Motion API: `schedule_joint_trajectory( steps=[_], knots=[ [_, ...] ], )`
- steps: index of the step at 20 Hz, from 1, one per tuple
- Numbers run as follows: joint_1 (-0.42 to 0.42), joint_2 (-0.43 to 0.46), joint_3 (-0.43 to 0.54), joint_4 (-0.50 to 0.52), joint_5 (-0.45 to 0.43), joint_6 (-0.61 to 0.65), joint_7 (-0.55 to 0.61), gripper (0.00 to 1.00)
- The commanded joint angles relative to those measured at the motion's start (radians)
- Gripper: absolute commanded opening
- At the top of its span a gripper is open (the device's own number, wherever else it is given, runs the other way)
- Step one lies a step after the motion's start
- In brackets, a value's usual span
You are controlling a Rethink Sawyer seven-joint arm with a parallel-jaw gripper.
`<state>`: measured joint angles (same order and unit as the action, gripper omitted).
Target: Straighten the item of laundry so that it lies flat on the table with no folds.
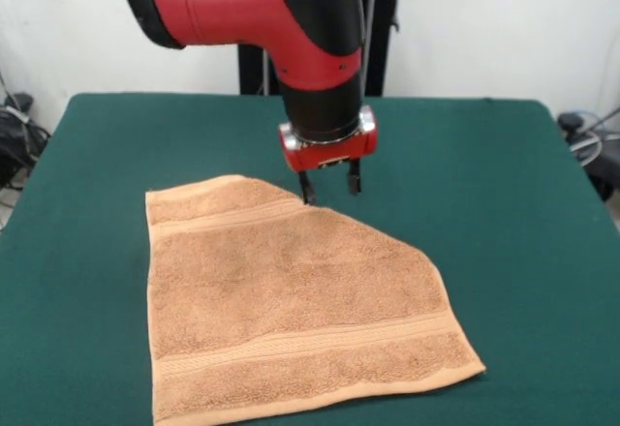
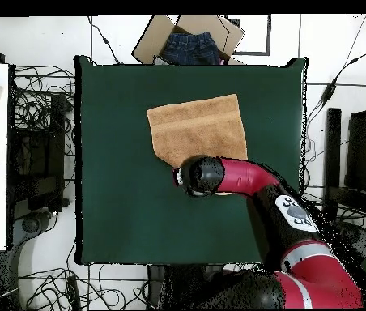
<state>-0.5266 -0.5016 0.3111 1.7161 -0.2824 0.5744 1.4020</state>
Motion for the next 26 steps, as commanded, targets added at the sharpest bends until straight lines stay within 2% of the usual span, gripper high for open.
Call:
schedule_joint_trajectory(
  steps=[1,8,12,13,15,21,26],
  knots=[
    [0.006,-0.062,0.117,0.043,-0.061,0.133,-0.134,1.00],
    [0.003,-0.048,0.116,0.043,-0.096,0.106,-0.120,1.00],
    [0.038,-0.035,0.076,0.014,-0.134,0.077,-0.067,1.00],
    [0.086,-0.025,0.013,-0.020,-0.185,0.016,-0.005,1.00],
    [0.107,0.023,-0.022,-0.057,-0.235,-0.042,0.034,1.00],
    [0.130,0.061,-0.061,-0.072,-0.300,-0.128,0.089,1.00],
    [0.148,0.088,-0.077,-0.096,-0.320,-0.118,0.089,1.00]
  ],
)
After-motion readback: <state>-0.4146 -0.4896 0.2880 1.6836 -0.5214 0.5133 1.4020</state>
